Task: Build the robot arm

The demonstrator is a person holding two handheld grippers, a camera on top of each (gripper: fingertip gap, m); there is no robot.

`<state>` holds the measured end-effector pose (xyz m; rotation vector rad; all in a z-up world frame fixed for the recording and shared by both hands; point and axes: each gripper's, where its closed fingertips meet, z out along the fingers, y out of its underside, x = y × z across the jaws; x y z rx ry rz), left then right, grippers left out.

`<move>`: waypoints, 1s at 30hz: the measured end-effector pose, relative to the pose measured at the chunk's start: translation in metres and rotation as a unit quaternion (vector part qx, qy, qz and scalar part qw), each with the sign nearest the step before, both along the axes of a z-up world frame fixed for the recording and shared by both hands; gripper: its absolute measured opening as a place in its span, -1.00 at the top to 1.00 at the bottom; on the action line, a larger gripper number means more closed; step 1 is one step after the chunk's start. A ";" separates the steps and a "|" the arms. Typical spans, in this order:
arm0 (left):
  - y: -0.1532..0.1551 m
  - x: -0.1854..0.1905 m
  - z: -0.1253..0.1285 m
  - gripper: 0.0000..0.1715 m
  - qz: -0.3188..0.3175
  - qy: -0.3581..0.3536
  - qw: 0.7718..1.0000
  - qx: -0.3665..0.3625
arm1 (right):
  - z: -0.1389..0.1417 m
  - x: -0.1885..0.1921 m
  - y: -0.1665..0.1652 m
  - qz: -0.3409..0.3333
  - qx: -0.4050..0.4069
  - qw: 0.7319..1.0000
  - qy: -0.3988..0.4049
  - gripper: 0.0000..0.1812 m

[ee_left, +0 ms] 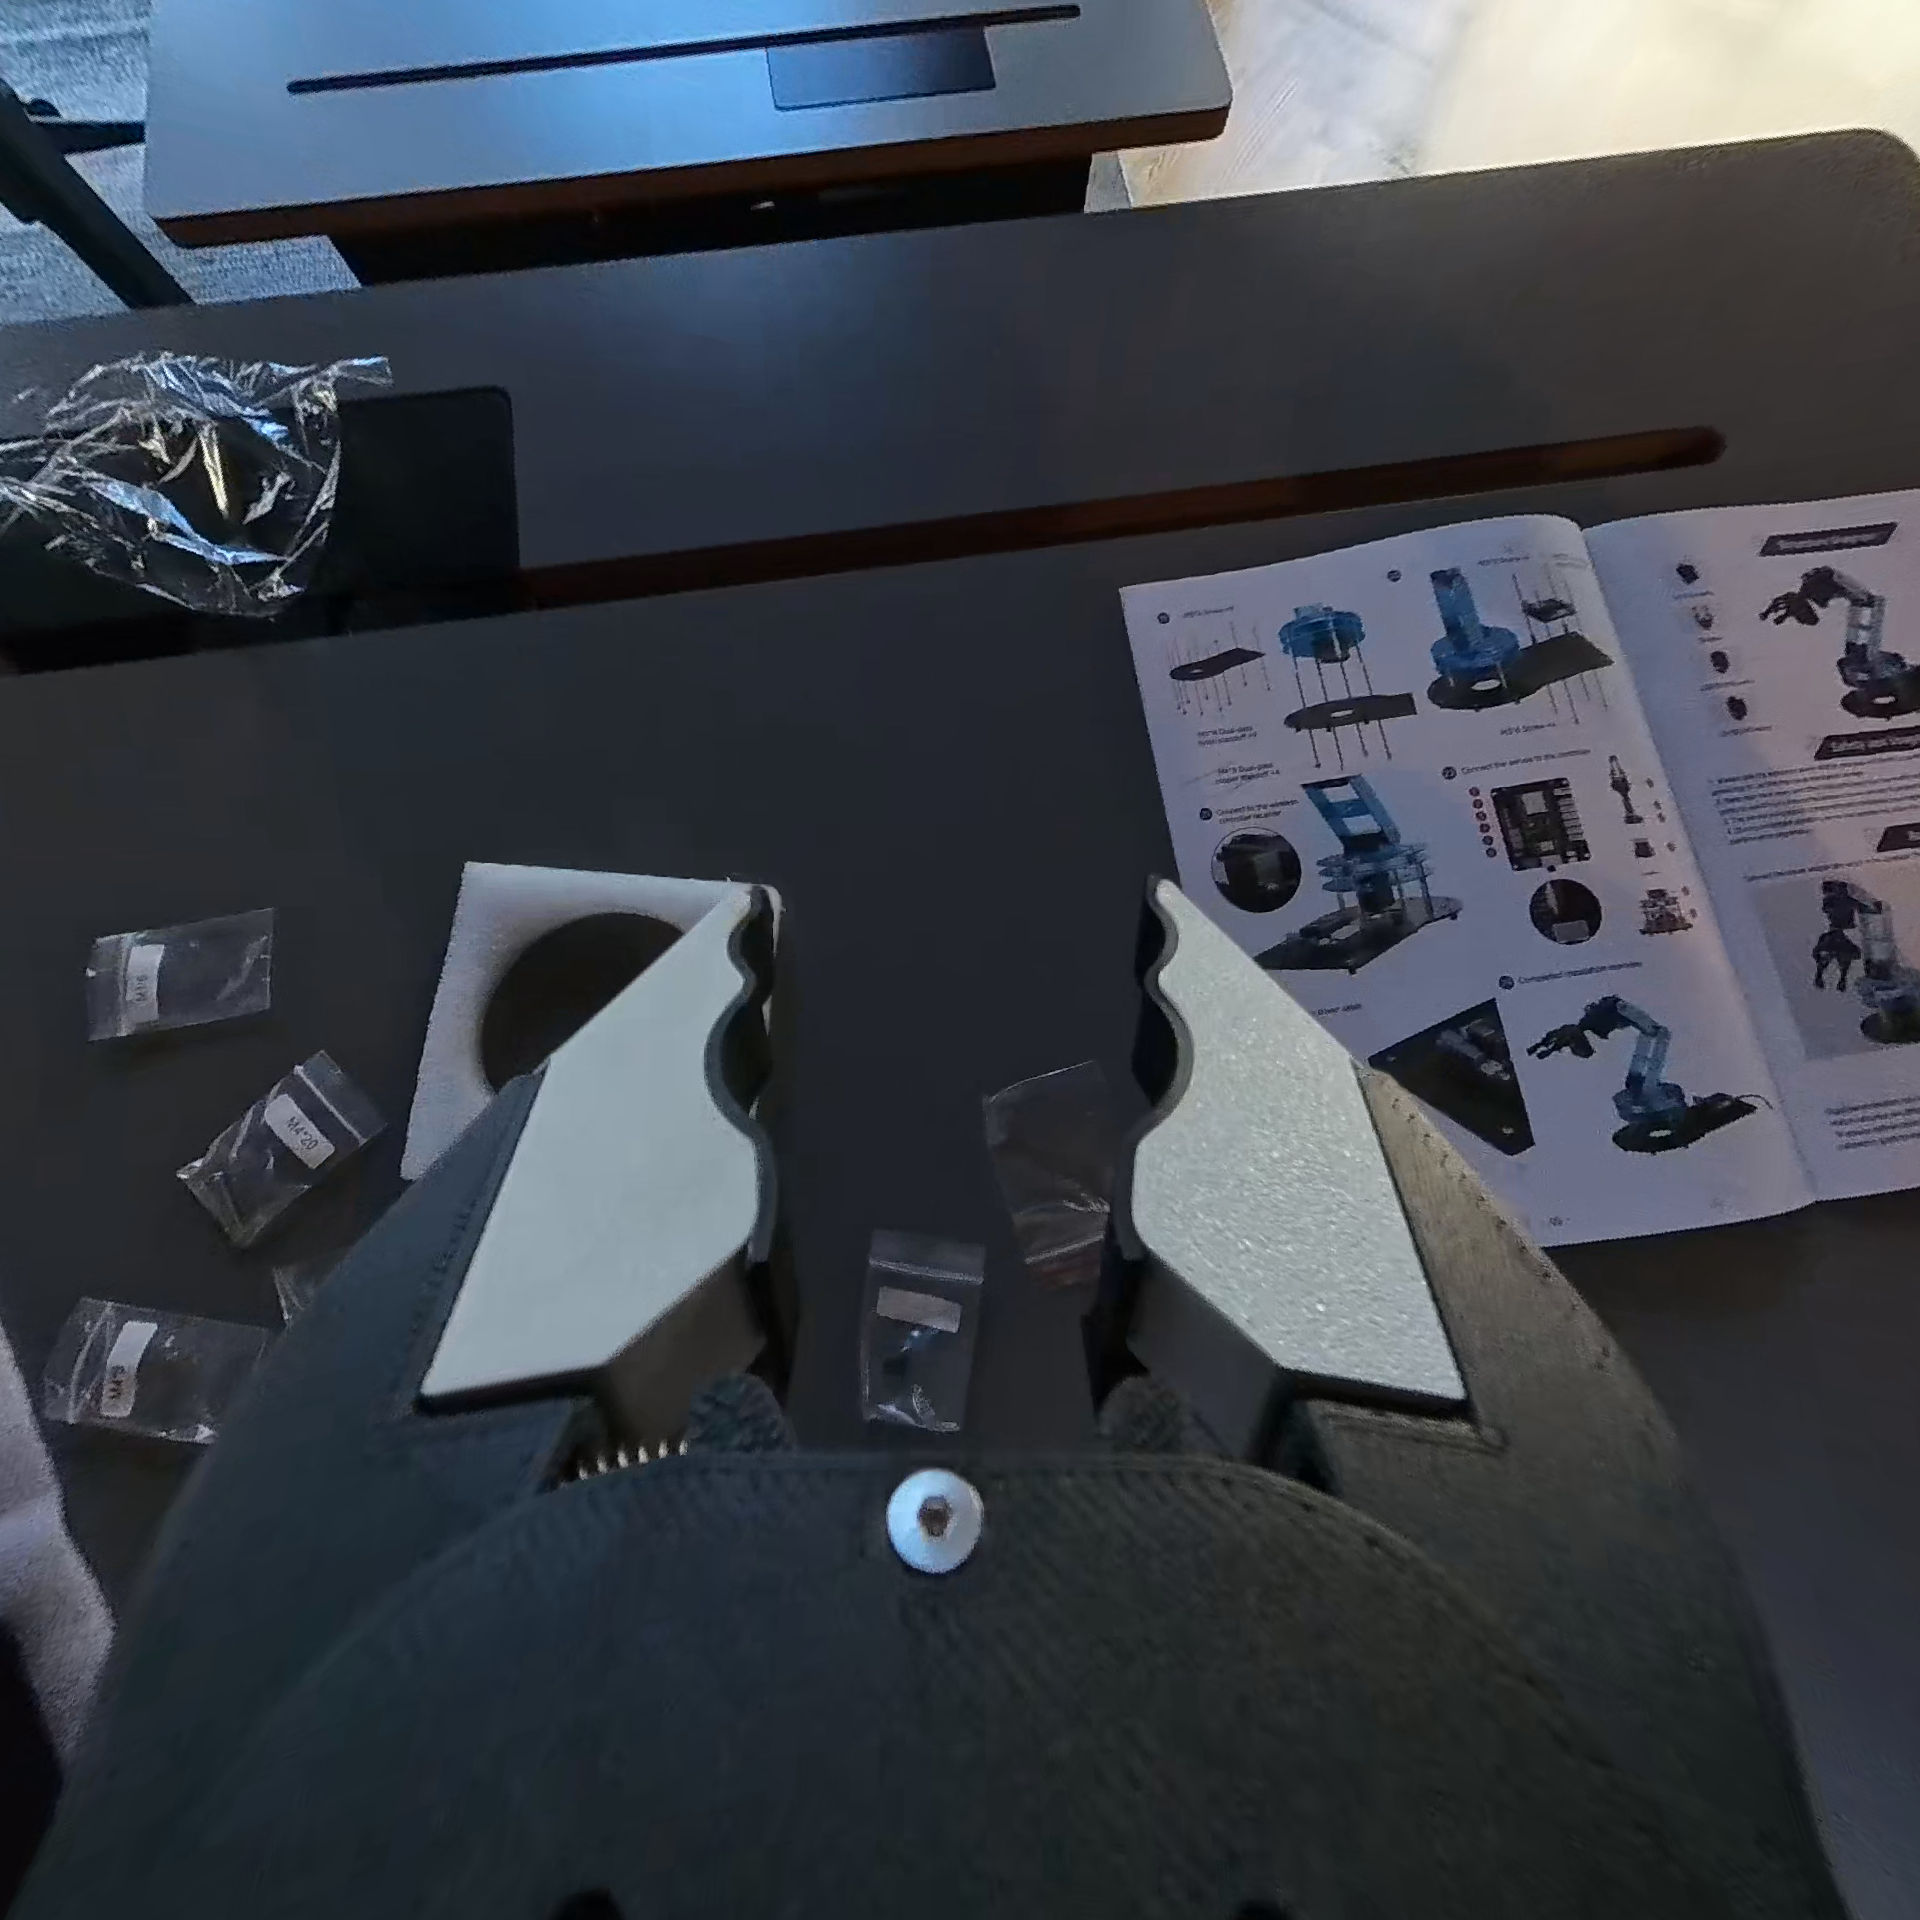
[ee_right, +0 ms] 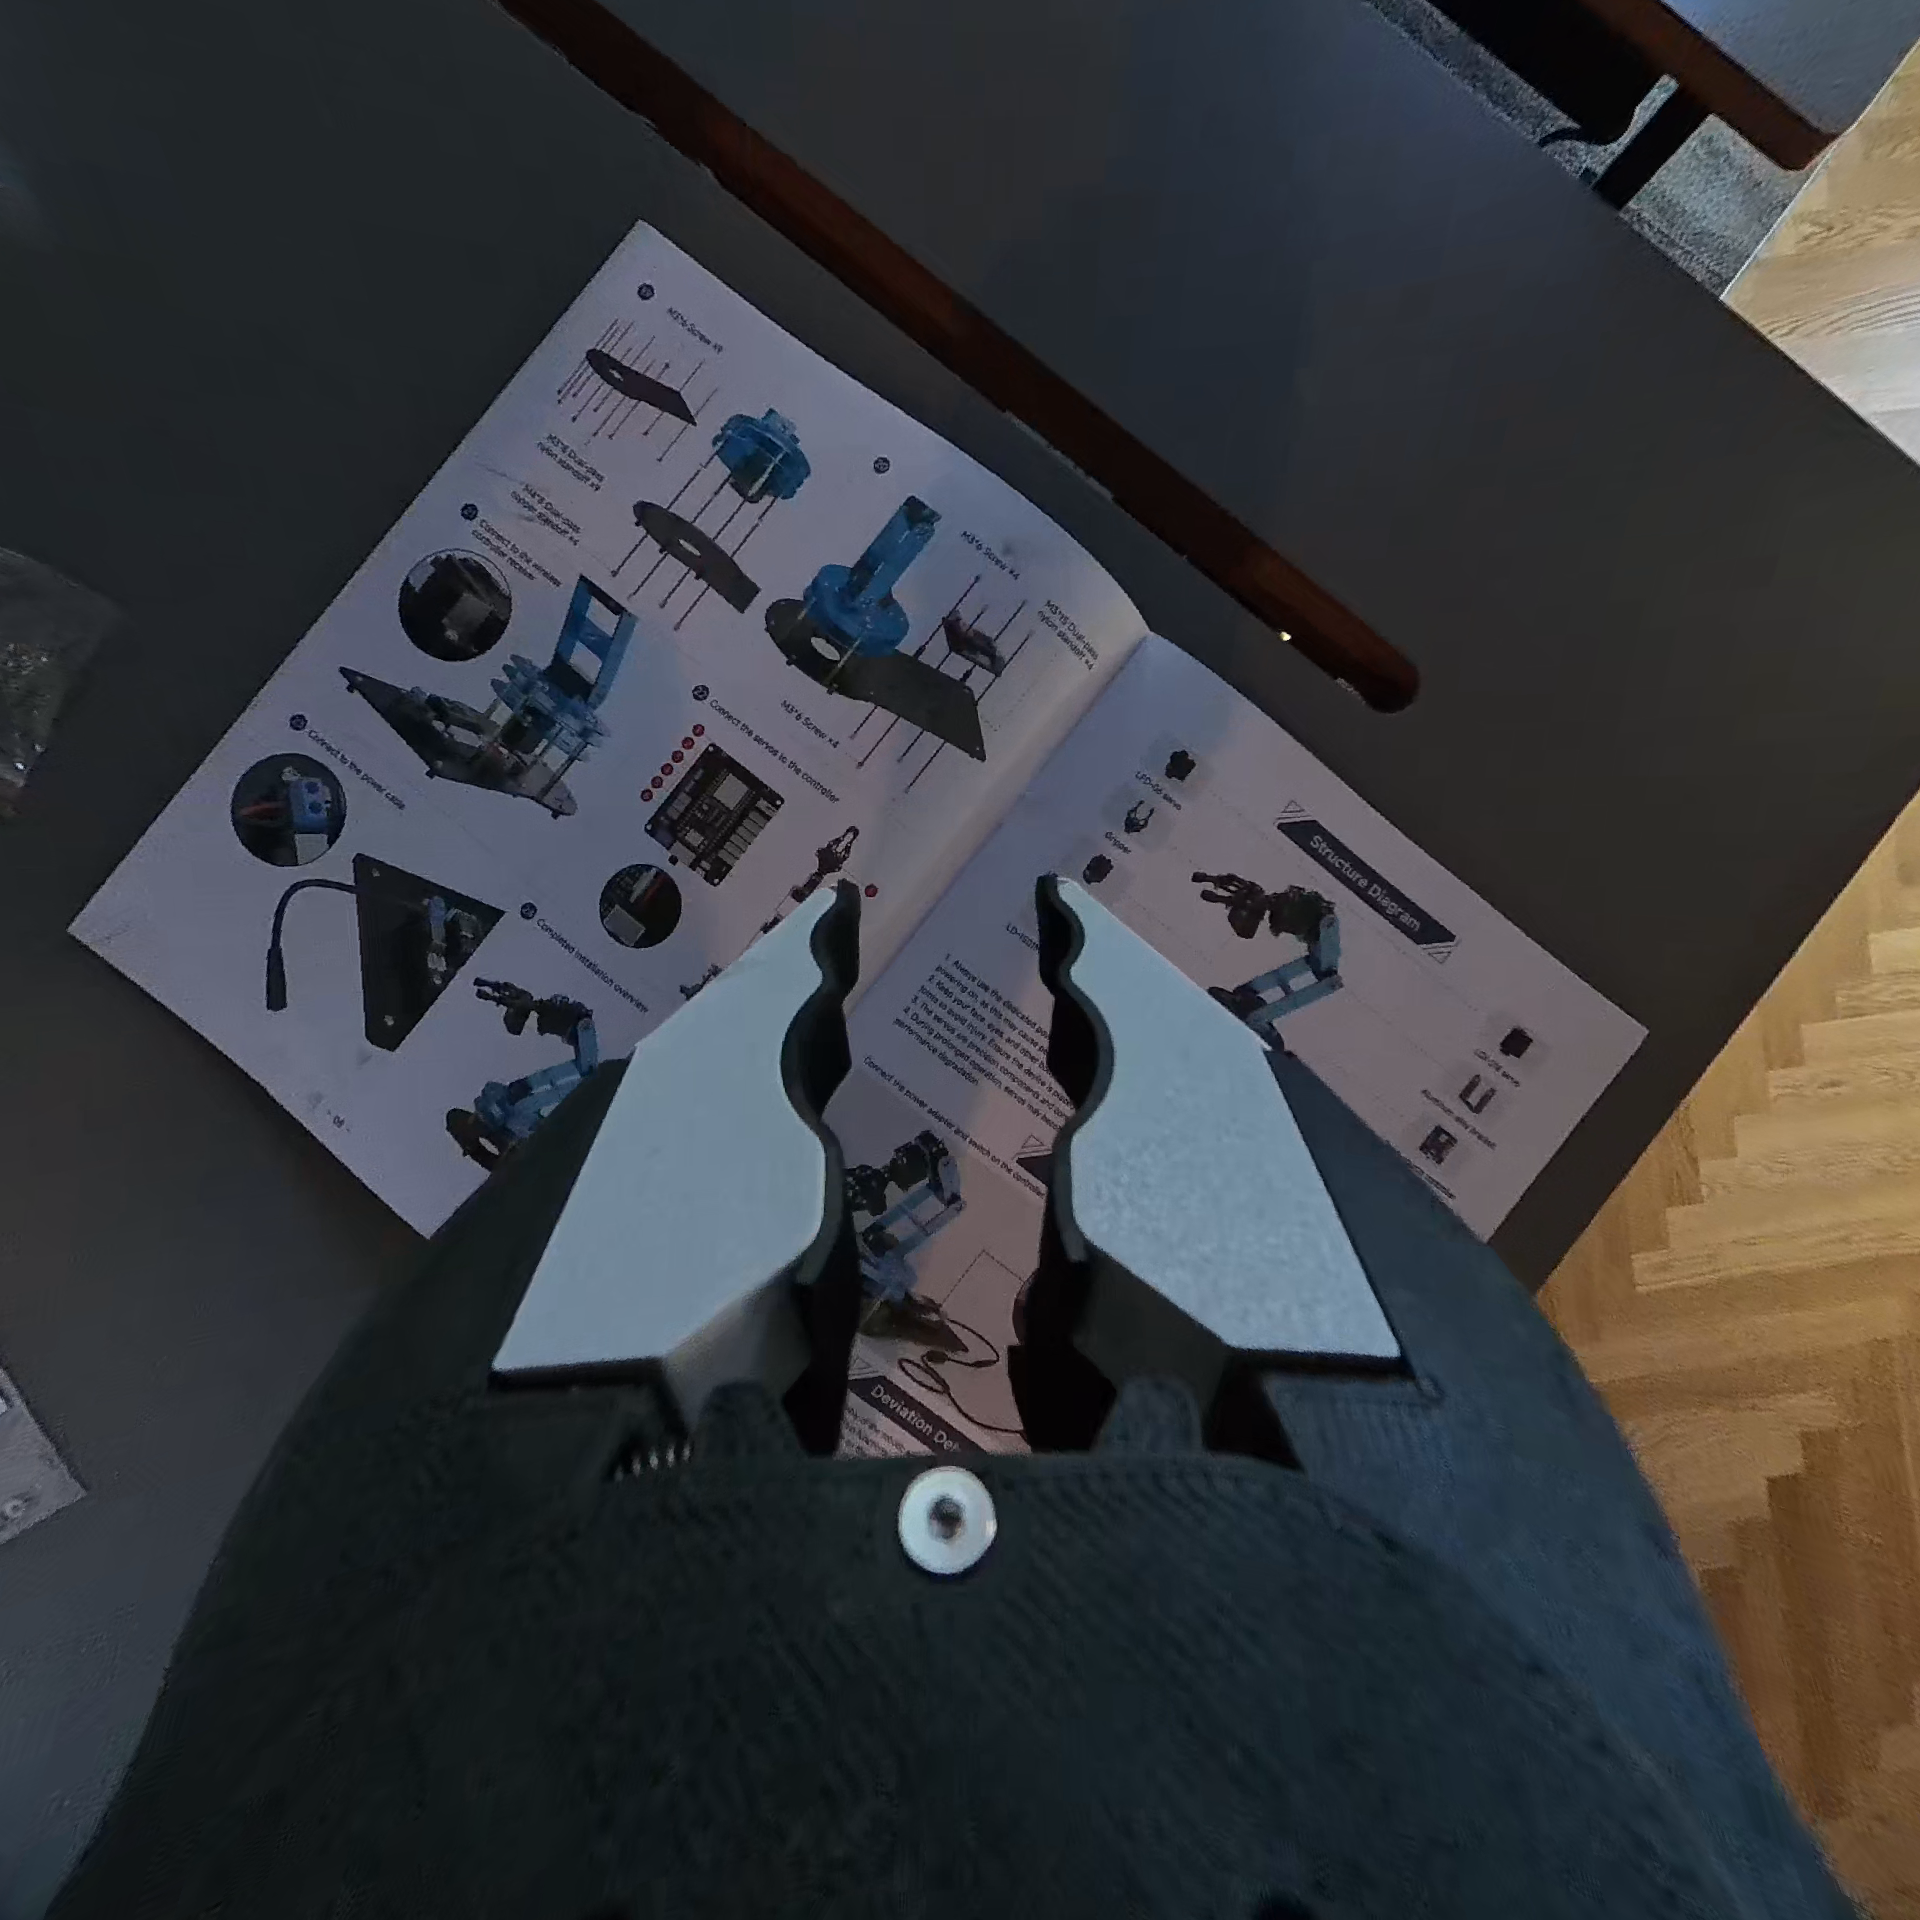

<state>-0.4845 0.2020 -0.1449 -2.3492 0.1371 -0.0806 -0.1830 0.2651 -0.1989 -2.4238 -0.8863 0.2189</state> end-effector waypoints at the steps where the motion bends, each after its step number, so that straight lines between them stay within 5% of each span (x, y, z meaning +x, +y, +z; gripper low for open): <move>1: 0.000 -0.001 -0.001 0.19 0.001 -0.001 1.000 -0.002 | -0.001 0.000 0.001 -0.001 -0.002 1.000 0.000 0.63; 30: -0.005 -0.004 0.013 0.22 0.006 -0.010 1.000 0.021 | 0.003 -0.012 0.004 0.017 0.016 1.000 0.015 0.67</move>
